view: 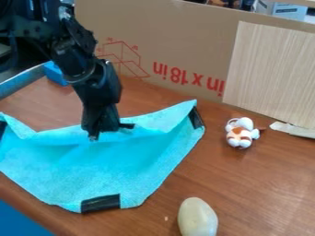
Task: Fold the cloth from top left to bottom right
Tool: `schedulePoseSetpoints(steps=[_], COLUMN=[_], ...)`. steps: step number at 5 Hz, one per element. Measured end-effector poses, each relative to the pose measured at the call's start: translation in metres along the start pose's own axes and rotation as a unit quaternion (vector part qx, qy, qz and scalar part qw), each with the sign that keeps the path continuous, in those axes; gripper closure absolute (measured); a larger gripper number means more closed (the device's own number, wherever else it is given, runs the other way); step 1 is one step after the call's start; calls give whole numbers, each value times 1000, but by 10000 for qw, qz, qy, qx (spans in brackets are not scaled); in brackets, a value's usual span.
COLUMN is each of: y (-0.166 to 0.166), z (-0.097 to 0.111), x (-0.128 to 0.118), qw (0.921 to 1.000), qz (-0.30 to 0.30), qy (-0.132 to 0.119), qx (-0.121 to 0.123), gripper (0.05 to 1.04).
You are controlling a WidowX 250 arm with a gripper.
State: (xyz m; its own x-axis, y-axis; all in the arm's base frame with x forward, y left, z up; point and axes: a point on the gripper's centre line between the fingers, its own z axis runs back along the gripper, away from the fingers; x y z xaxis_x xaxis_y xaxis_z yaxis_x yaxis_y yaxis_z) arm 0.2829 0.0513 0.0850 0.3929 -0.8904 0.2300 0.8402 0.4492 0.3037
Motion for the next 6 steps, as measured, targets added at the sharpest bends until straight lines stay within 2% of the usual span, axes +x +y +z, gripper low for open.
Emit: schedulePoseSetpoints(steps=[1, 3, 4, 5, 6], y=[-12, -32, -40, -46, -52], z=[1, -11, -14, -6, 3], x=[7, 17, 19, 24, 29], qw=[9998, 9984, 9978, 9982, 9992], qz=[17, 76, 36, -16, -28], qy=[127, 463, 572, 461, 317], qx=[119, 313, 333, 370, 258], gripper=[1032, 1011, 864, 604, 296])
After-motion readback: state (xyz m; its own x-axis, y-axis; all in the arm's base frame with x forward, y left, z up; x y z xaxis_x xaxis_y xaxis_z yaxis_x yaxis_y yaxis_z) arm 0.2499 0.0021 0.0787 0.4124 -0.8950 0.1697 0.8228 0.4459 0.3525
